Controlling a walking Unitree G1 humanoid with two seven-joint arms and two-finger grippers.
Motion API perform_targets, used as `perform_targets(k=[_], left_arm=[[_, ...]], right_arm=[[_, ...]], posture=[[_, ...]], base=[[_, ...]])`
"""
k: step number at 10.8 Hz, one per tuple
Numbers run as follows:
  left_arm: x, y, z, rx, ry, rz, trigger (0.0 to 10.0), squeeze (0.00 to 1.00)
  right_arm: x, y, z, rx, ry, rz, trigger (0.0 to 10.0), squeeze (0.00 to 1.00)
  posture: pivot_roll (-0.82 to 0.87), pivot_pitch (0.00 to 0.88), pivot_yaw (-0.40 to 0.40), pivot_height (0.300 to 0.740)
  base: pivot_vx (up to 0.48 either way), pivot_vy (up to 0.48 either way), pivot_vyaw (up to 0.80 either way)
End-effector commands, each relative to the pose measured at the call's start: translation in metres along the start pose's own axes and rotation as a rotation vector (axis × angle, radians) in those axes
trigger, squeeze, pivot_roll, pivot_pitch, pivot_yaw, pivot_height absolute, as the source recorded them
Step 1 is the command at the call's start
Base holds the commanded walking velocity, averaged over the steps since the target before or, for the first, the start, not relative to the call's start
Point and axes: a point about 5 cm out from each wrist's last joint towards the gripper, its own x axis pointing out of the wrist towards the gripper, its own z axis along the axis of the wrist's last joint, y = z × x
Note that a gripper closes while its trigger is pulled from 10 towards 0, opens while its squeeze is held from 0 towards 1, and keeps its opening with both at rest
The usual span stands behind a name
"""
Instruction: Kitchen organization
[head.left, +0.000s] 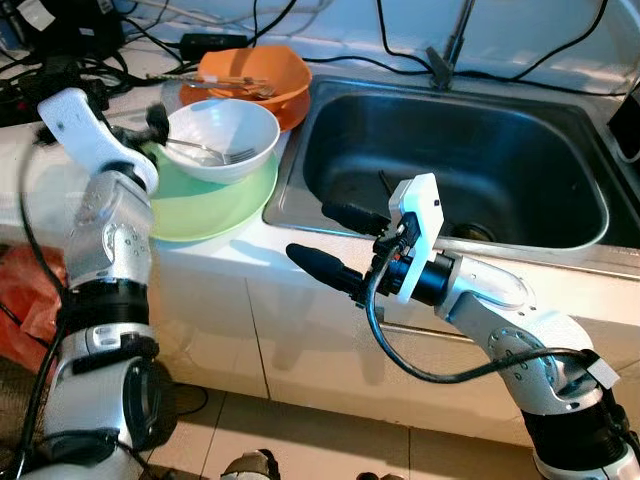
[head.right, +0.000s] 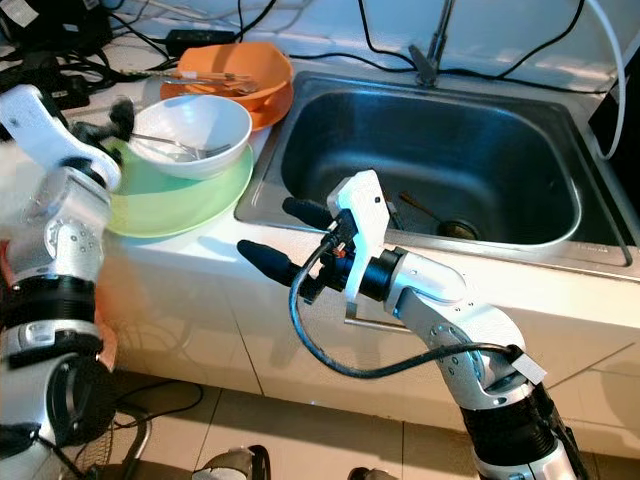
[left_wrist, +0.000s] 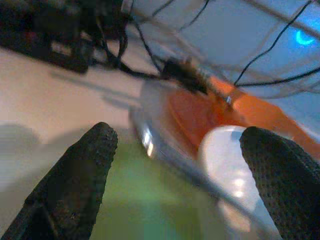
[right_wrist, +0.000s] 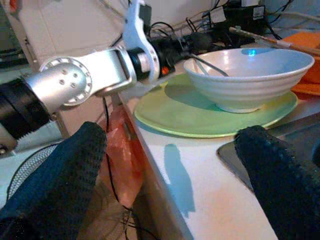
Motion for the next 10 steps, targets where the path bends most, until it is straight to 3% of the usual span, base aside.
perform_targets(k=[1, 2, 3, 6, 10], left_arm=[[0.003, -0.007, 0.002, -0.025, -0.005, -0.034, 4.5, 0.00], [0.005, -0.010, 0.000, -0.053, 0.014, -0.048, 0.0, 0.00], [0.005, -0.013, -0.001, -0.105, 0.017, -0.068, 0.0, 0.00], [0.007, -0.018, 0.006, -0.130, -0.011, -0.126, 0.0, 0.00], [0.008, -0.016, 0.026, -0.108, -0.094, -0.114, 0.0, 0.00]], right_arm=[[-0.001, 0.004, 0.001, 0.000, -0.001, 0.008, 10.0, 0.60], [-0.002, 0.004, 0.001, 0.002, 0.000, 0.010, 10.0, 0.41], [-0.002, 0.005, 0.002, 0.005, -0.001, 0.015, 10.0, 0.00], [-0.003, 0.006, 0.000, 0.012, 0.008, 0.031, 10.0, 0.00], [-0.002, 0.005, -0.001, 0.013, 0.012, 0.027, 10.0, 0.00]], posture=[[0.02, 0.140, 0.016, 0.740], [0.02, 0.141, 0.015, 0.740], [0.02, 0.142, 0.016, 0.740], [0.02, 0.141, 0.016, 0.740], [0.02, 0.140, 0.013, 0.740]], base=[[0.000, 0.000, 0.00], [0.000, 0.000, 0.00], [0.000, 0.000, 0.00], [0.000, 0.000, 0.00], [0.000, 0.000, 0.00]])
